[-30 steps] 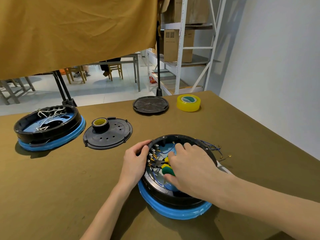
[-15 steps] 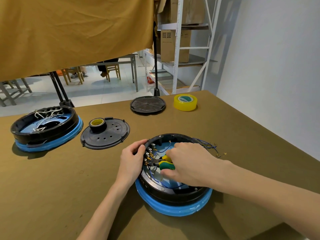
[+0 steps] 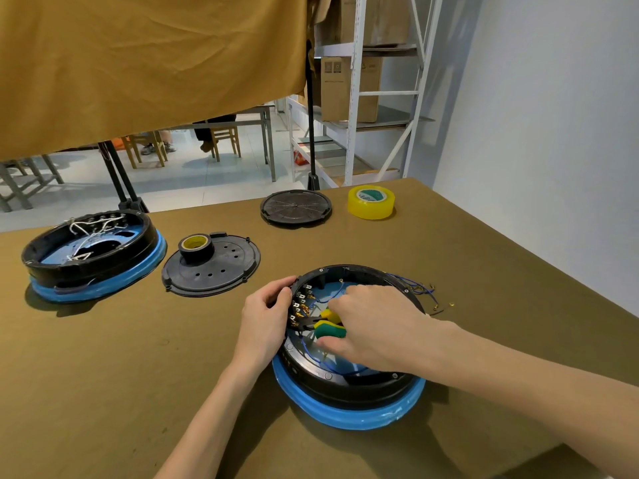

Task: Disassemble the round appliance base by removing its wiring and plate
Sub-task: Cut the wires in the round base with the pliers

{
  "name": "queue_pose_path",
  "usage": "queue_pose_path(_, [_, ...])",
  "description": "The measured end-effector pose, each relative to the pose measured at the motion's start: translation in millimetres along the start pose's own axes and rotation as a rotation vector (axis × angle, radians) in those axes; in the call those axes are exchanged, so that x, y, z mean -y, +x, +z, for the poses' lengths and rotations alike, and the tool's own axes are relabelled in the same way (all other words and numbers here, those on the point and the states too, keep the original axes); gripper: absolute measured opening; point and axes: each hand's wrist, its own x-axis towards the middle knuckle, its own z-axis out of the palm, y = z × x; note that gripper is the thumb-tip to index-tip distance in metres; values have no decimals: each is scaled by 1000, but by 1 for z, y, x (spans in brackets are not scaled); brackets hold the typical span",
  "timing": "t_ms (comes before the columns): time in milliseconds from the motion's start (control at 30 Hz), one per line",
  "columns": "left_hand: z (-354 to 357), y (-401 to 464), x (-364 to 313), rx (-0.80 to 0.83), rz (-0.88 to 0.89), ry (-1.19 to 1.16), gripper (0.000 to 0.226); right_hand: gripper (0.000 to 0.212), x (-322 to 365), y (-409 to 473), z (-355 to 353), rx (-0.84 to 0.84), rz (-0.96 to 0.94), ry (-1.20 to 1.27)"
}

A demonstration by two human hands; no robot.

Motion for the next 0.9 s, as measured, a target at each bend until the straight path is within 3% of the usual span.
queue_pose_path(133, [-2,1,1,8,9,33,30,62,-15,0,3,120,106,366])
queue_pose_path(333, [-2,0,1,19,11,43,30,55,-14,-12,26,-94,-24,103])
queue_pose_path(533, [-1,0,0,10,8,39,30,61,-21,-8,22,-39,63,369])
queue_pose_path(700, [-1,-1,-1,3,3,39,30,57,-10,-17,27,-149,-13,117])
queue_pose_path(767, [-1,-2,-1,7,-1,40,30,52,-11,-15,26,-102,37,241])
queue_pose_path(833, [-2,-2,-1,6,4,47,30,61,-18,-8,19,1,121,413])
queue_pose_path(900, [-2,-3,-1,5,8,49,30,63,-18,-8,18,-13,91,329])
